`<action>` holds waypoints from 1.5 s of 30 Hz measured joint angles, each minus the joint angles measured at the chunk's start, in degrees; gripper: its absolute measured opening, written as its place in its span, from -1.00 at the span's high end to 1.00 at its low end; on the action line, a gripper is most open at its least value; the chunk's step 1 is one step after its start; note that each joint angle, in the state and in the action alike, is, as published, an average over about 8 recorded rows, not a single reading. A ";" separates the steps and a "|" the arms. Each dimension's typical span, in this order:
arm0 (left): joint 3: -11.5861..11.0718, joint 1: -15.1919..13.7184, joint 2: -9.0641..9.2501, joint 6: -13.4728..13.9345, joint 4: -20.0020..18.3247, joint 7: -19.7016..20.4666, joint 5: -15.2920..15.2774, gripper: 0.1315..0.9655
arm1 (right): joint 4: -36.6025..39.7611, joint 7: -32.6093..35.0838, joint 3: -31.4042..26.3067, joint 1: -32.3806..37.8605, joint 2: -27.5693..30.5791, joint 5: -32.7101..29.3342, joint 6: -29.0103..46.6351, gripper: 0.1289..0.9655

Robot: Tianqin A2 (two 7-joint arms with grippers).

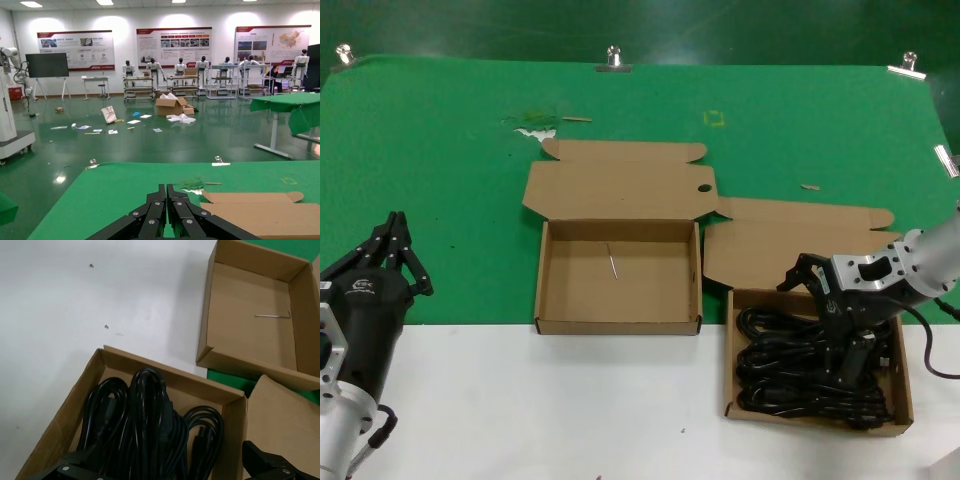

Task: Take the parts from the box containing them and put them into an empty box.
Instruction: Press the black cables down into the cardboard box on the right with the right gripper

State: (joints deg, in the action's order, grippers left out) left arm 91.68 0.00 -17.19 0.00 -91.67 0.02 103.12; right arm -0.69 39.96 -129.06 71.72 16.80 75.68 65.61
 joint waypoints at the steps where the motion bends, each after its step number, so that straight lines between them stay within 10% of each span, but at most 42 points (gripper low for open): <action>1: 0.00 0.00 0.00 0.00 0.00 0.00 0.00 0.95 | 0.02 0.02 0.22 -0.09 -0.04 0.02 -0.02 -1.00; 23: 0.00 0.00 0.00 0.00 0.00 0.00 0.00 0.95 | 0.00 0.13 3.05 -0.46 -0.22 -0.29 0.38 -0.74; 45: 0.00 0.00 0.00 0.00 0.00 0.00 0.00 0.95 | -0.13 0.86 4.54 -0.61 0.33 -0.47 1.72 0.18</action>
State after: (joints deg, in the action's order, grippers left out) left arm 91.68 0.00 -17.19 0.00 -91.67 0.02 103.12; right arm -0.83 40.82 -124.52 71.11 17.13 75.21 67.33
